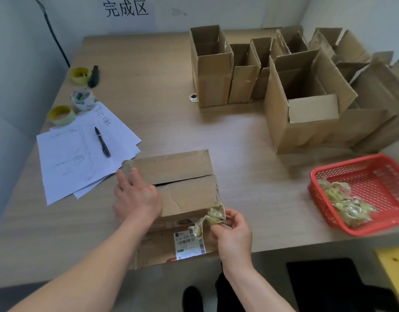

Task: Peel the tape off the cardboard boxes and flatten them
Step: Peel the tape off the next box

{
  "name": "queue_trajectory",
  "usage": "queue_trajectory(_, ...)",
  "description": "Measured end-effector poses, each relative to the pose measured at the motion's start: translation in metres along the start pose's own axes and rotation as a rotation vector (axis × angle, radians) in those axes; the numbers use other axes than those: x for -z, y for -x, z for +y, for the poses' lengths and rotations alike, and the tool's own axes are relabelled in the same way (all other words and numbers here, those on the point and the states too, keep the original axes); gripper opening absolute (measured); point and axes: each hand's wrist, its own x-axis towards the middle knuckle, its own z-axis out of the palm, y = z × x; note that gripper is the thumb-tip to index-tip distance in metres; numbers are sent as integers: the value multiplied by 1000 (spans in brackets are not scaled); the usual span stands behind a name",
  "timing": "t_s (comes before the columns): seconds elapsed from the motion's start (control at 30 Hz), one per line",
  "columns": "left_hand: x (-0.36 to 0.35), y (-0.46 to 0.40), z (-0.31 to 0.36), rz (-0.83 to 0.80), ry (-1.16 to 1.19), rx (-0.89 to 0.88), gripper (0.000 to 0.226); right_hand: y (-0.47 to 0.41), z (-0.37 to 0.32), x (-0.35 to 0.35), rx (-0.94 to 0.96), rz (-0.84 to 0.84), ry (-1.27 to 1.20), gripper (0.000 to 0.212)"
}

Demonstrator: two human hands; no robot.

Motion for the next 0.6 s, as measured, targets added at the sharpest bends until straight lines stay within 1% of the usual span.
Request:
queue_trajectory(0.03,0,1,0,-2,-4,-1,57,0,0,2,-11,14,0,42)
queue_trajectory(0.1,0,3,-1,-3,-9,-1,57,1,0,8,29,78,110,52)
queue_trajectory(0.13,0,3,-1,-2,-8,-1,57,2,0,11,85,99,195,56)
queue_trajectory(0.2,1,3,-1,-1,-6,-3,56,6,0,13,236,85,322,58)
queue_trajectory(0.3,1,2,0,-1,-14,-5,56,6,1,12,394,12,374,45)
queue_trajectory(0.37,1,4,0,0,-11,-4,56,5,0,14,413,-24,312,33)
queue_trajectory(0.43,0,4,-1,4,-15,-8,56,3,-2,18,406,-70,212,16)
queue_trajectory(0.47,0,3,-1,4,-14,-6,56,2,-3,20,397,-80,195,13)
queue_trajectory(0.53,0,2,-1,1,-6,-2,57,-2,-2,23,384,-66,269,17)
queue_trajectory(0.6,-1,2,0,1,-6,-3,56,-6,-1,25,414,-28,435,26)
